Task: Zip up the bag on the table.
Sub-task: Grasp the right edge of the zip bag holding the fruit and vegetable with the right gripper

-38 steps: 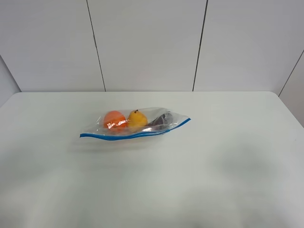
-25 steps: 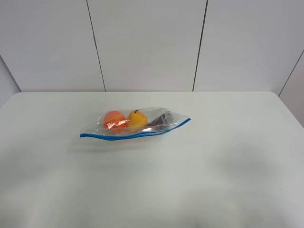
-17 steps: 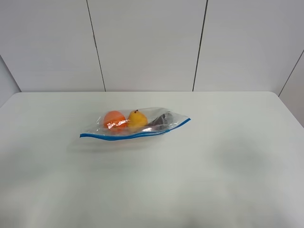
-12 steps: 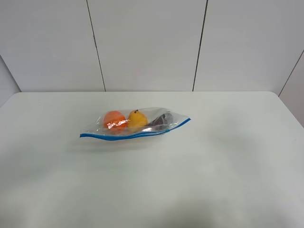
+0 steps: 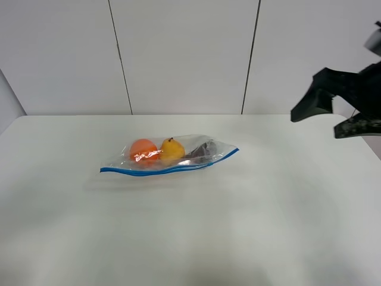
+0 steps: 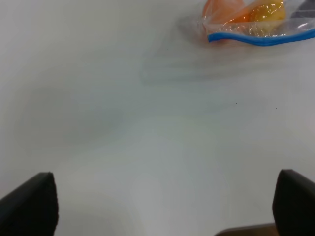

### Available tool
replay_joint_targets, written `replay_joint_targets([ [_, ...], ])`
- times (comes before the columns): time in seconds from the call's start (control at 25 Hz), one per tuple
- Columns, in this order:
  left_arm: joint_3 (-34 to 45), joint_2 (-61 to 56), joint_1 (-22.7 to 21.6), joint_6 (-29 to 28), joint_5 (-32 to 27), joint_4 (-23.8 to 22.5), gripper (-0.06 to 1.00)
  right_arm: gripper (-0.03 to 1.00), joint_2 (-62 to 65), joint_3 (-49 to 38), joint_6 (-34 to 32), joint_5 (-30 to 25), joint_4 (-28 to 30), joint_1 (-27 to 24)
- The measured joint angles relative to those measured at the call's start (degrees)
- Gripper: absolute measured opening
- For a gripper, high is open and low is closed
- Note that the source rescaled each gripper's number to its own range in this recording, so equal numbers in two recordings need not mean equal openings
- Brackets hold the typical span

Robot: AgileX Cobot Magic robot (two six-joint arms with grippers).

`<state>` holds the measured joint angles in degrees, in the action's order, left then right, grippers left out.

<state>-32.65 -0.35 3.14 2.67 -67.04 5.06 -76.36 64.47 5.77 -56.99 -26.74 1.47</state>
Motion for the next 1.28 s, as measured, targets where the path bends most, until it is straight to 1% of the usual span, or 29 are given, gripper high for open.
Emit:
replay_joint_targets([
  [0.16, 0.00, 0.00, 0.00, 0.00, 0.00, 0.00, 1.00, 0.93, -11.01, 5.85, 3.25, -2.68, -10.07, 0.00],
  [0.32, 0.00, 0.00, 0.00, 0.00, 0.00, 0.00, 1.00, 0.93, -19.44, 9.72, 3.79, -5.45, -15.48, 0.00],
  [0.44, 0.00, 0.00, 0.00, 0.00, 0.00, 0.00, 1.00, 0.93, -23.55, 10.40, 3.84, -6.18, -17.72, 0.00],
  [0.68, 0.00, 0.00, 0.00, 0.00, 0.00, 0.00, 1.00, 0.88, -29.43, 10.46, 4.64, -6.75, -21.29, 0.00],
  [0.92, 0.00, 0.00, 0.00, 0.00, 0.00, 0.00, 1.00, 0.85, -34.63, 10.57, 7.54, -7.09, -25.97, 0.00],
  [1.2, 0.00, 0.00, 0.00, 0.00, 0.05, 0.00, 1.00, 0.84, -39.76, 10.69, 10.44, -7.04, -27.09, 0.64],
  [1.28, 0.00, 0.00, 0.00, 0.00, 0.05, 0.00, 1.00, 0.80, -40.70, 10.76, 11.39, -6.91, -28.16, 0.69],
])
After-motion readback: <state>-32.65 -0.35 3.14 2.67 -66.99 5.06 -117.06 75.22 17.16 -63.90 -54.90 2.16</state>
